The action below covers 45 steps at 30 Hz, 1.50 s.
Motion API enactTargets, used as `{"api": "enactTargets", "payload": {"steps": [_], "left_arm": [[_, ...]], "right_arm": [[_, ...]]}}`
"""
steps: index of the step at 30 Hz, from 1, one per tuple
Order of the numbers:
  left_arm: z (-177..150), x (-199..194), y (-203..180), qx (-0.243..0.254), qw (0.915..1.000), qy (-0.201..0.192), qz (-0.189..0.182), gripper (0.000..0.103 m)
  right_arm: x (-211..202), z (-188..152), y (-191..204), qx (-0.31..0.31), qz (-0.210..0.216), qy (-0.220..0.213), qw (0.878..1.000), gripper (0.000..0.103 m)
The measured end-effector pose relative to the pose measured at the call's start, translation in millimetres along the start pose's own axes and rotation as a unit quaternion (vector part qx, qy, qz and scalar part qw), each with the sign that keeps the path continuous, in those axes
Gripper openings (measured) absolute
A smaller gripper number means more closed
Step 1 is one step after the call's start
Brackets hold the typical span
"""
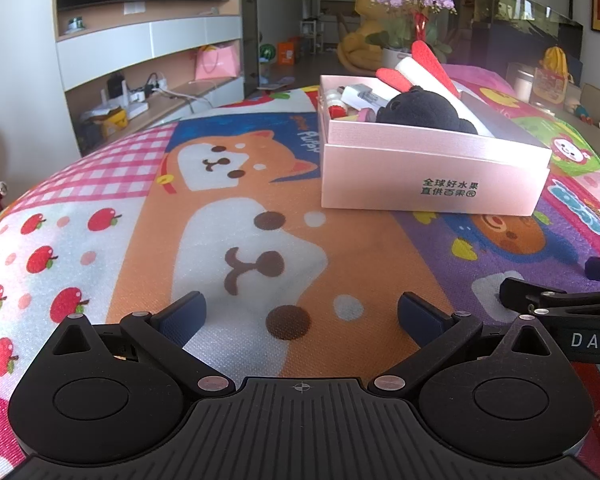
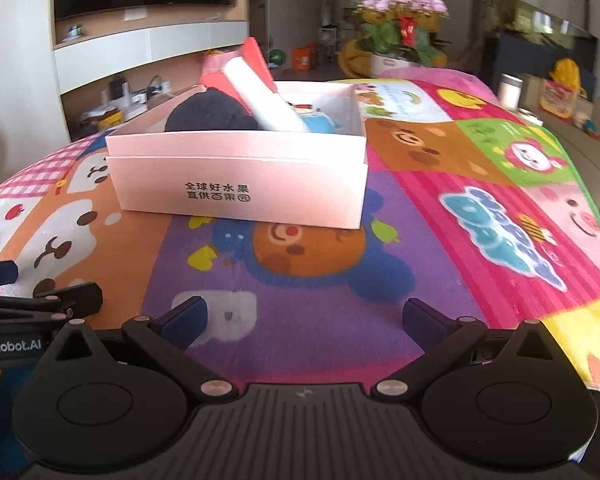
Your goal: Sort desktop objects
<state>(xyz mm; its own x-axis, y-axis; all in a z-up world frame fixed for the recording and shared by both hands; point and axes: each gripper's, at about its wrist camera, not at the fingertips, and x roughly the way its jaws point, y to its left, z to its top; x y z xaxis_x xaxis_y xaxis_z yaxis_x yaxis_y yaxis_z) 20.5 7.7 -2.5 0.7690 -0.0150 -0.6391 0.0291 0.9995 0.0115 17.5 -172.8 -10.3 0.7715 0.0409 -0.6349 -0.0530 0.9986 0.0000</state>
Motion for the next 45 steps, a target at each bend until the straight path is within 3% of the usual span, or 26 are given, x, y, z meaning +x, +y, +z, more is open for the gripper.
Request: {"api": "enactTargets", "payload": {"steps": [45], "left_arm": [[0.0,0.0,0.2,0.0,1.0,0.0,0.0,0.103]], "right_arm": [[-2.8,-0.7,-0.1,-0.001,-0.001,0.0,1.0,0.103]]}}
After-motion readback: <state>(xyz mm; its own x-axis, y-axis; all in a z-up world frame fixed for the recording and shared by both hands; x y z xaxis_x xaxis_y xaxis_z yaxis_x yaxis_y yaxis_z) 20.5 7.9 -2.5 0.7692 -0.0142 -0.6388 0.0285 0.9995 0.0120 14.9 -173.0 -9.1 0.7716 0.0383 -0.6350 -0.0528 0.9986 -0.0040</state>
